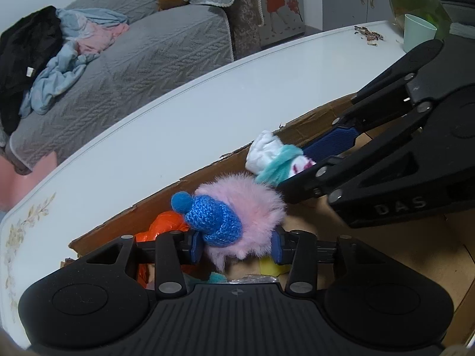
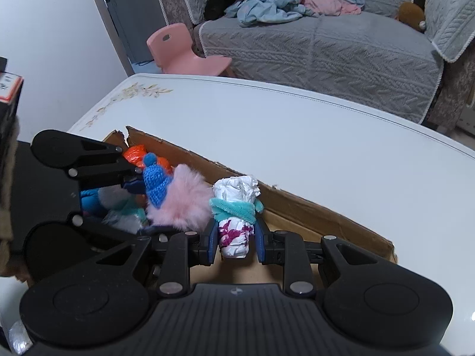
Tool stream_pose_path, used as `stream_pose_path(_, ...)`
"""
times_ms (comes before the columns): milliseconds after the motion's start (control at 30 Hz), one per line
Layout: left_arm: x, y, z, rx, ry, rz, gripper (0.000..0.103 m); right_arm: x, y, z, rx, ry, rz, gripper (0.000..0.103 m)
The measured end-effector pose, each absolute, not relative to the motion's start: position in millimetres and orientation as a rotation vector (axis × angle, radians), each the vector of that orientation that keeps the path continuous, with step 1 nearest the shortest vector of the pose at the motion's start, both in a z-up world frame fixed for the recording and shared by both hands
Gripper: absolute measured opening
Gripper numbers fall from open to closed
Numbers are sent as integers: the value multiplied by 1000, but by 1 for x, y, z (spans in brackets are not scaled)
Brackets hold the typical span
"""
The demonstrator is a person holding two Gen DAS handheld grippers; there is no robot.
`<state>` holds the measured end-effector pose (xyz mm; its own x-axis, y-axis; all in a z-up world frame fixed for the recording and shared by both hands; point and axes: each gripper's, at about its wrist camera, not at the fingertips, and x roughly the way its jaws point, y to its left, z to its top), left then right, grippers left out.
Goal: Organize objects
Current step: 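Carry both items over the tray and open both tools to drop them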
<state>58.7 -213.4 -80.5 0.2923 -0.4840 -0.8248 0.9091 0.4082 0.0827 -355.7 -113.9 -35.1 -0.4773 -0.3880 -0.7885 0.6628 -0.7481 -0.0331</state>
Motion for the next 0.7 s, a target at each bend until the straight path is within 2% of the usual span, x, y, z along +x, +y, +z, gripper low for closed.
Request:
stream_pose_path(167,56,-215,-82,631,809,-1012,54,-355,-117,-38,1067,450,-2227,27)
stream_pose_path(333,54,-215,-79,626,799,-1018,69,-355,-116,-36,1063,440,-2231,28)
stream_pose_path(700,35,-196,-41,599,770,-1049,81,-336,-103,-12,1042,426,-2268,36)
